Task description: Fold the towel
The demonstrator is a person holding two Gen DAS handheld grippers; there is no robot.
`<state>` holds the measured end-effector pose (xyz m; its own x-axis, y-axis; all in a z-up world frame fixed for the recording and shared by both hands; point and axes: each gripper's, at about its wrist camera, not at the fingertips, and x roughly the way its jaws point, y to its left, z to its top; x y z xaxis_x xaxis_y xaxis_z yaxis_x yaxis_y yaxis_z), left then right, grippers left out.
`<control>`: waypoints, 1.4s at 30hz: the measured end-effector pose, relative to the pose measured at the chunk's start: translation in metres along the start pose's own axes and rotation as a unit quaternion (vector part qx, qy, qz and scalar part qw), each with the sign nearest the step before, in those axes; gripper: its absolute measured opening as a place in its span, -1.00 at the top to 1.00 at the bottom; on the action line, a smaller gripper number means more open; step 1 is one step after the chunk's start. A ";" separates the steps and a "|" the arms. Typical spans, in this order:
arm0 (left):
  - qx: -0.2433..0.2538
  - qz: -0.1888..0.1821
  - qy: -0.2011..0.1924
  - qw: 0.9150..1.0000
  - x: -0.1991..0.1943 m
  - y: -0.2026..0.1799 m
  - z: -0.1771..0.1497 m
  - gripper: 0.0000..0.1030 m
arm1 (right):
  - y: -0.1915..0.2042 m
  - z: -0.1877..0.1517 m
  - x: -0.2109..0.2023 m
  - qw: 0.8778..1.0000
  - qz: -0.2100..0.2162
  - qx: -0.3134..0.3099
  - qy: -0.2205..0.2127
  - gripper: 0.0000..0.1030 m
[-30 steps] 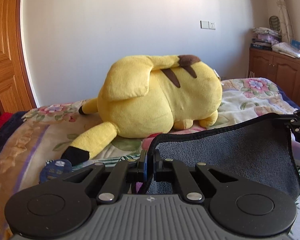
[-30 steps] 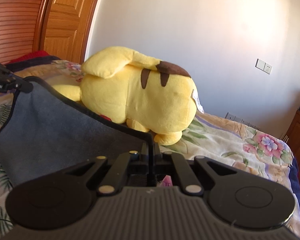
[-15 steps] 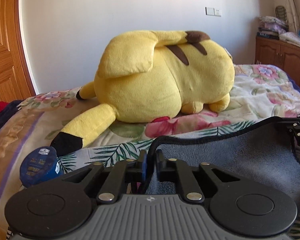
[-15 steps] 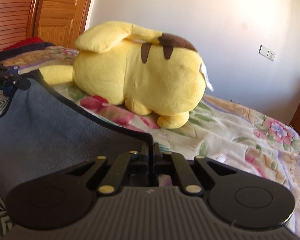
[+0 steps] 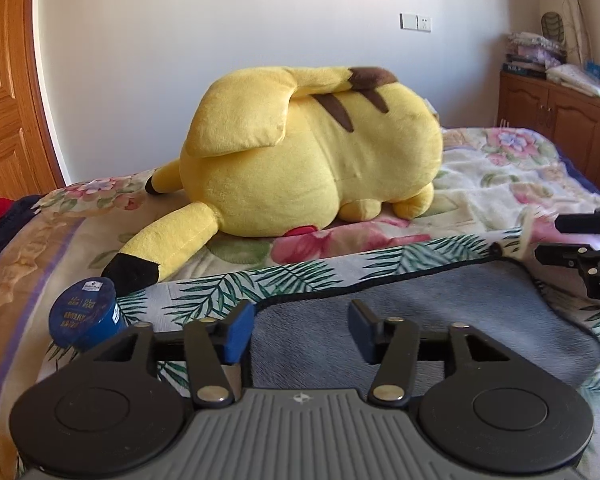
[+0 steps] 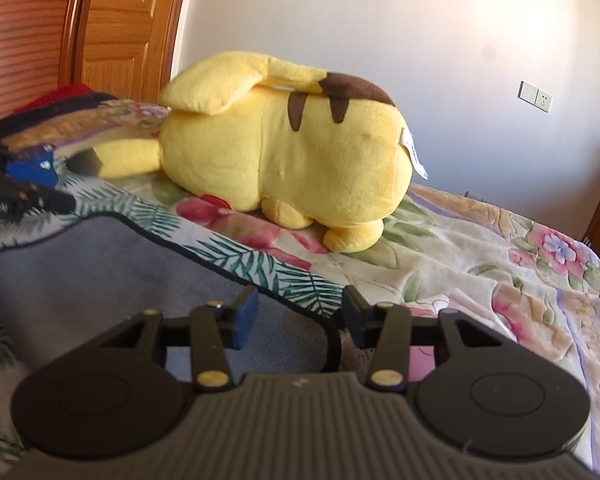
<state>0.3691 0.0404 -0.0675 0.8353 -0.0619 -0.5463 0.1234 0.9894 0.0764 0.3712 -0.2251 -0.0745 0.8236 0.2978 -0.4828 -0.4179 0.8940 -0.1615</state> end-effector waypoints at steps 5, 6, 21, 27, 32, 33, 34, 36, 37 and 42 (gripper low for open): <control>0.002 -0.011 -0.005 1.000 -0.036 -0.014 0.005 0.06 | 0.001 0.005 -0.037 1.000 0.003 0.030 -0.001 0.08; 0.003 -0.012 -0.004 1.000 -0.044 -0.017 0.007 0.04 | 0.002 0.006 -0.045 0.999 0.002 0.034 -0.002 0.08; -0.012 -0.002 -0.027 1.000 -0.141 -0.034 0.025 -0.44 | 0.005 0.027 -0.130 0.998 -0.019 0.063 -0.010 -0.17; -0.009 -0.003 -0.032 0.999 -0.177 -0.041 0.025 -0.62 | 0.012 0.031 -0.162 0.998 -0.023 0.064 -0.018 -0.79; -0.005 0.000 -0.042 0.999 -0.210 -0.046 0.028 -0.69 | 0.016 0.036 -0.187 0.996 -0.018 0.079 -0.024 -1.00; -0.005 0.001 -0.044 0.999 -0.217 -0.047 0.029 -0.69 | 0.016 0.037 -0.192 0.996 -0.016 0.084 -0.023 -1.00; -0.006 0.000 -0.046 0.999 -0.223 -0.047 0.030 -0.69 | 0.017 0.039 -0.196 0.996 -0.015 0.086 -0.024 -1.00; -0.008 0.002 -0.050 0.999 -0.234 -0.047 0.032 -0.69 | 0.019 0.042 -0.205 0.996 -0.017 0.085 -0.029 -1.00; -0.009 0.003 -0.053 0.999 -0.240 -0.047 0.033 -0.69 | 0.020 0.043 -0.210 0.996 -0.019 0.084 -0.031 -1.00; -0.011 0.003 -0.060 0.998 -0.267 -0.049 0.034 -0.69 | 0.020 0.049 -0.233 0.995 -0.026 0.089 -0.041 -1.00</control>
<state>0.1582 0.0037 0.1034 0.8939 -0.0702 -0.4428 0.1079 0.9923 0.0605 0.1899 -0.2605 0.0767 0.8743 0.2691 -0.4039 -0.3048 0.9521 -0.0255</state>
